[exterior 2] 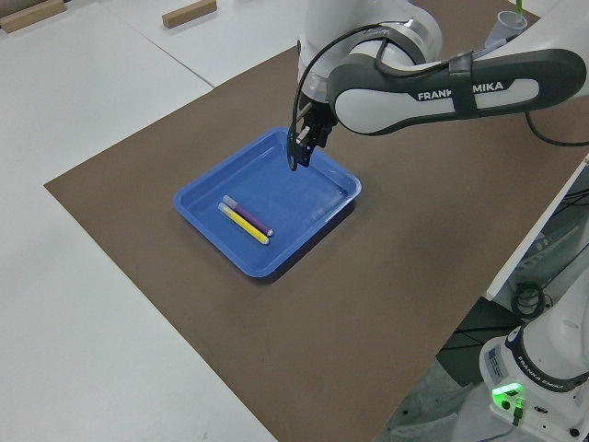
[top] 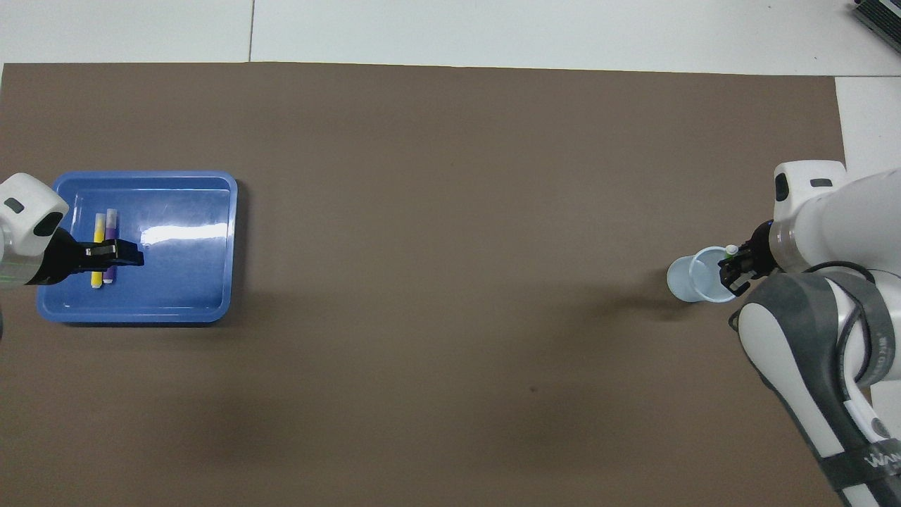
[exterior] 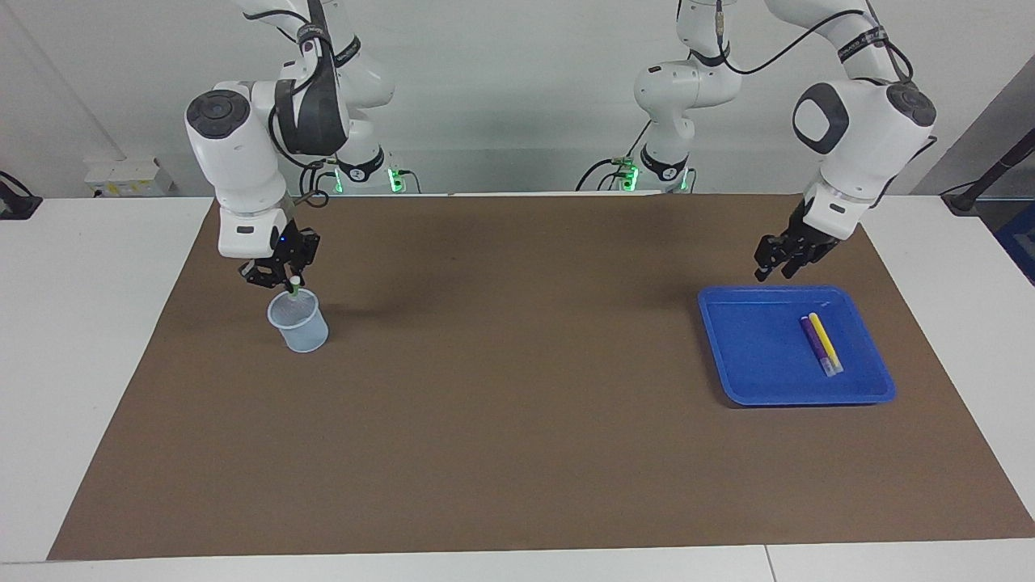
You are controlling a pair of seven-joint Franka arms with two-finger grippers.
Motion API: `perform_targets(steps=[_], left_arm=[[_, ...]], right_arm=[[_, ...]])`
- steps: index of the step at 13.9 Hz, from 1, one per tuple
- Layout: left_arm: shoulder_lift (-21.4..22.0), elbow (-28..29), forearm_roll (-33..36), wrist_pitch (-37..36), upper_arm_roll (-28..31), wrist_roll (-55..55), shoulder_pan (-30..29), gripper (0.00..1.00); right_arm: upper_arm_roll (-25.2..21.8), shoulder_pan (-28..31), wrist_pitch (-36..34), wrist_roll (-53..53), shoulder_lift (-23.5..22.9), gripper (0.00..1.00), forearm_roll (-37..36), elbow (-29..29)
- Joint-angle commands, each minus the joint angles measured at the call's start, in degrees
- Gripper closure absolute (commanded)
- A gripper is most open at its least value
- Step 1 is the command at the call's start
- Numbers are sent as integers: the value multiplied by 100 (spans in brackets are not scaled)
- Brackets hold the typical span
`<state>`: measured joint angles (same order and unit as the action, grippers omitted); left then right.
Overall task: Transfer and insert pens with both arms
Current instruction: 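Insert the green pen into the clear cup with the right gripper, then release the pen and draw the right gripper back from the cup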
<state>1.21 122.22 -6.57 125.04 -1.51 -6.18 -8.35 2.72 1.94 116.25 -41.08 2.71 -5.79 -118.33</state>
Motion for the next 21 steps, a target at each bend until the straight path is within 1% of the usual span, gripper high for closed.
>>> perform_targets(steps=[1, 3, 4, 6, 8, 10, 12, 14, 15, 17, 19, 20, 21], left_arm=[[-296, -66, 269, 371, -52, -251, -123, 39], [-559, -136, 463, 617, -52, -296, -149, 39], [-708, -163, 533, 749, -52, -374, -236, 39], [-972, -294, 560, 908, -52, -655, -351, 39], [-1210, -444, 569, 1066, -52, -796, -483, 39], [-1421, -523, 569, 1259, -52, -876, -501, 39], [-1597, -532, 569, 1505, -52, -946, -580, 39], [-1738, -541, 569, 1655, -52, -955, -580, 39], [-1764, -550, 578, 1716, -52, -981, -589, 39], [-1800, -550, 569, 1752, -52, -1060, -589, 39], [-1896, -558, 569, 1874, -43, -1104, -624, 39], [-1957, -559, 578, 1945, -43, -1130, -667, 39], [-1975, -567, 569, 1989, -43, -1183, -677, 39]], right_arm=[[80, 105, 134, 47, 169, 90, -72, -182], [80, 96, 152, 82, 169, 39, -72, -191], [89, 87, 152, 83, 169, 31, -72, -191], [80, 87, 143, 74, 160, 20, -72, -173], [89, 52, -23, 65, 160, 20, -28, -42], [106, 8, -461, 248, 160, 20, 25, 221], [159, -289, -839, 879, 169, 20, 69, 397], [177, -588, -1139, 1757, 169, 20, 113, 538], [177, -737, -1262, 2101, 160, 20, 261, 591], [177, -800, -1429, 2970, 169, 20, 708, 618], [177, -800, -1474, 3796, 169, 16, 1392, 609], [177, -800, -1474, 4148, 169, 11, 1648, 609], [185, -809, -1465, 4491, 169, 8, 1851, 609]])
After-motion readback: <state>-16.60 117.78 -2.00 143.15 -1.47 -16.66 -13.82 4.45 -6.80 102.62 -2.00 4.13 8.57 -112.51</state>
